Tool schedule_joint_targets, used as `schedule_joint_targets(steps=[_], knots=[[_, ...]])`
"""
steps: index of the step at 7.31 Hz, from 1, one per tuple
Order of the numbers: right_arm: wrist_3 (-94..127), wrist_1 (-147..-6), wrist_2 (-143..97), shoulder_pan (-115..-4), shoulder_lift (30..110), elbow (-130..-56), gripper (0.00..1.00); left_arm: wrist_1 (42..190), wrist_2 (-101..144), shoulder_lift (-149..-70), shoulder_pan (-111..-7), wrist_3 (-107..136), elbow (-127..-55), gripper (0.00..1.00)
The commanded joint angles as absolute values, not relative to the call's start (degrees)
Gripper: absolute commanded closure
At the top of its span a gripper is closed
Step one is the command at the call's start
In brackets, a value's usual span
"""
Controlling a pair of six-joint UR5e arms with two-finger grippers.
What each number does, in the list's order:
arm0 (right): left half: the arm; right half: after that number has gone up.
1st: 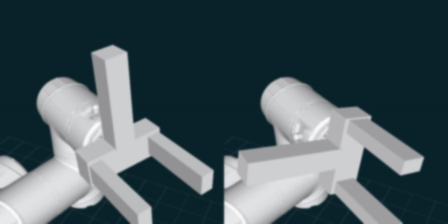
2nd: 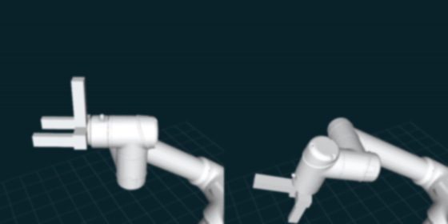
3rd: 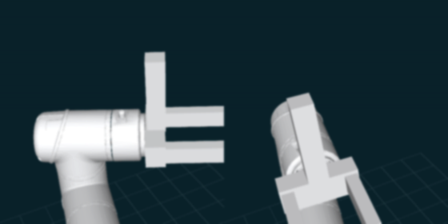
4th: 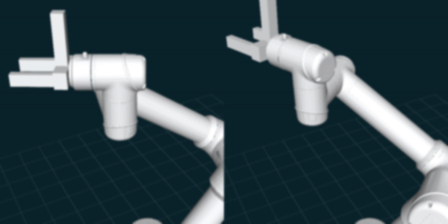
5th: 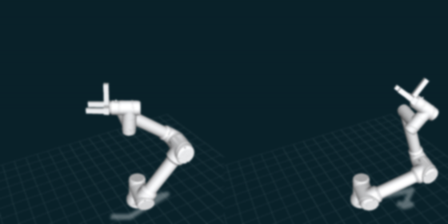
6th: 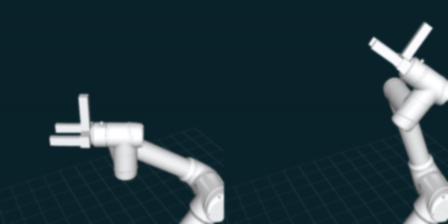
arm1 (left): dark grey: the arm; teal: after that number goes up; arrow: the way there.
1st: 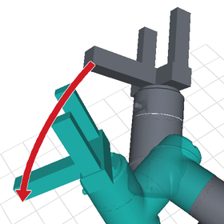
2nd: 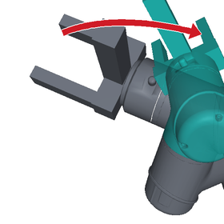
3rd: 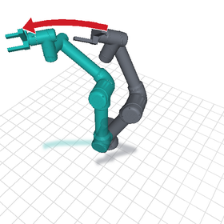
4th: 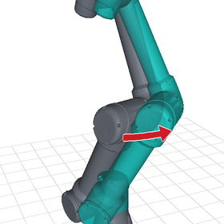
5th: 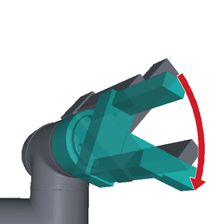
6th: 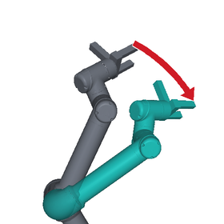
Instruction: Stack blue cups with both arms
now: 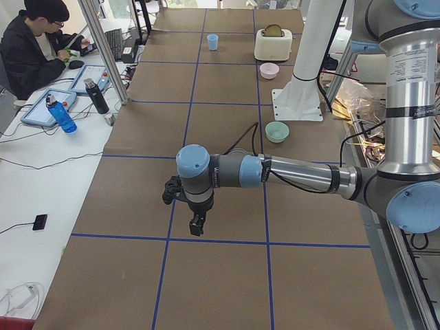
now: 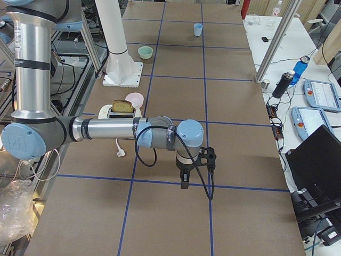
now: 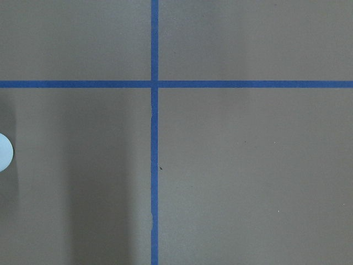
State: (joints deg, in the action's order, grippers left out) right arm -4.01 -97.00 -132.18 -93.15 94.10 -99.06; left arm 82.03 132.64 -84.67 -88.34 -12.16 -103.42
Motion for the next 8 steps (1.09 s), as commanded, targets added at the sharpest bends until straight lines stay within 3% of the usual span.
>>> schedule_joint_targets(steps=[1,4,7,8], knots=[[-4.0,-97.3,-131.0,-93.1,93.9,-99.8,0.00,82.0,132.6,-84.6,-88.3,-12.2,-103.3,0.01],[-3.8,-96.4,-131.9,-91.8,93.3,-102.2,0.00,84.6,135.2,-85.3,-88.4,-12.0,-104.2,0.01],[-2.9,-95.2,-131.7,-91.9,90.3,-105.6,0.00,95.7,135.2,-86.5,-88.3,-11.9,-103.6,0.01],[-2.9,-95.2,-131.7,-91.9,89.0,-105.0,0.00,101.9,135.0,-90.3,-88.3,-11.8,-100.5,0.01]])
